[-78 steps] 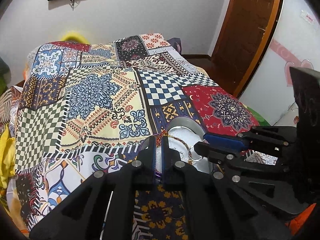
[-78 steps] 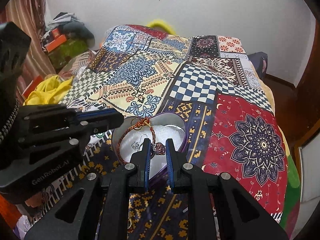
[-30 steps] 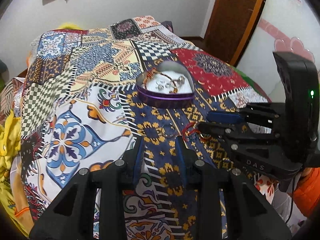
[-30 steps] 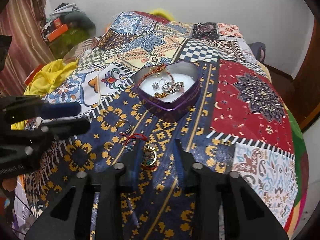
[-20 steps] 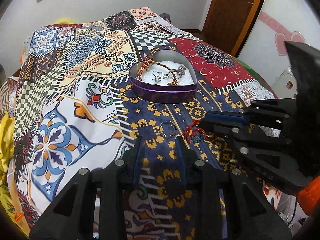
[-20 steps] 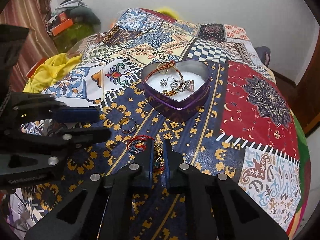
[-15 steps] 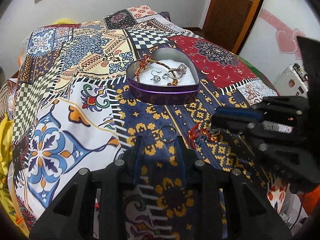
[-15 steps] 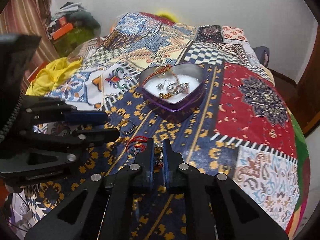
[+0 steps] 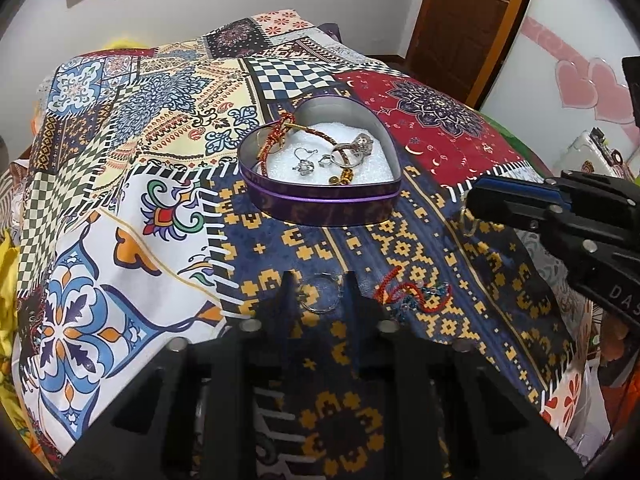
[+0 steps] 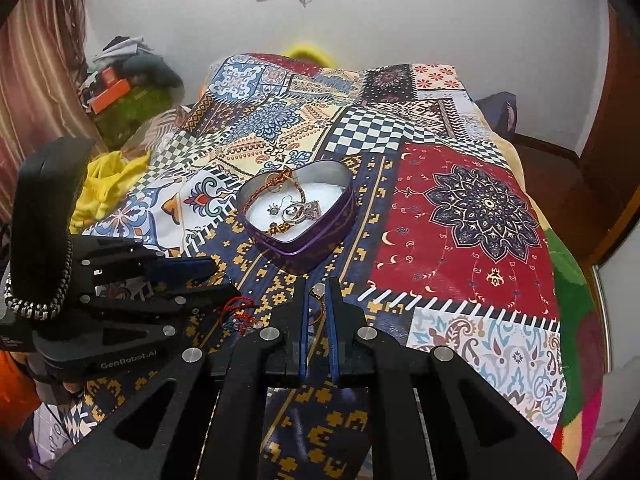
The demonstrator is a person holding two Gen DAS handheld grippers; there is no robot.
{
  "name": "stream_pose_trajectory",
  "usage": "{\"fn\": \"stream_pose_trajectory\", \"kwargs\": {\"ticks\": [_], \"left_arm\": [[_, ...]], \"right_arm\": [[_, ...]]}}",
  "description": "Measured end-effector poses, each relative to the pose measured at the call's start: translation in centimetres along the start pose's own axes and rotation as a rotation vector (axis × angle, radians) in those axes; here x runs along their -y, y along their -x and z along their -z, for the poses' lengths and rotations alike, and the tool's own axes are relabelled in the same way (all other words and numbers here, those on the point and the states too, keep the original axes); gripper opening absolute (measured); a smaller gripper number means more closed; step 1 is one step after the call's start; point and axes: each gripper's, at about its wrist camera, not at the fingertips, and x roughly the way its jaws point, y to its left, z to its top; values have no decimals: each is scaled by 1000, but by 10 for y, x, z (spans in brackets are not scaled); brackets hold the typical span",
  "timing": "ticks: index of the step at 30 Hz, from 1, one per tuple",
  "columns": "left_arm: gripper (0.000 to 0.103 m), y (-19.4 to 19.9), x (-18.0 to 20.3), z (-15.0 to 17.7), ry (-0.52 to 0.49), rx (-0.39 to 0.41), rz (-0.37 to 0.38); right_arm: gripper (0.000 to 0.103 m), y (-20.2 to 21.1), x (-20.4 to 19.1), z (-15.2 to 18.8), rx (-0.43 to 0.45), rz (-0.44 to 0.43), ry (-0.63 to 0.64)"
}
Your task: Organize jewelry
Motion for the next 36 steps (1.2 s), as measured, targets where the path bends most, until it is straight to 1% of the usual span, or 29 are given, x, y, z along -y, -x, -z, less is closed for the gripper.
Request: {"fn": "stream_pose_trajectory", "kwargs": {"ticks": [5, 10, 17, 24, 30, 36], "left_arm": [[21, 6, 1, 0, -5, 15, -16], [21, 23, -2, -6, 8, 58, -13], [21, 51, -6, -28, 24, 148, -8], [21, 66, -12, -50, 45, 218, 1], [21, 63, -17, -64, 58, 236, -3], [21, 48, -22, -69, 70, 215, 2]], "right_arm": [[7, 3, 3, -3, 16, -2, -11], [7, 9, 4, -13, 46, 0, -17], [7, 16, 3, -33, 96, 3, -12], [7, 16, 1, -54, 138, 2, 0], [7, 5, 4, -72, 155, 3, -13], [7, -13, 7, -79, 119, -11, -23]]}}
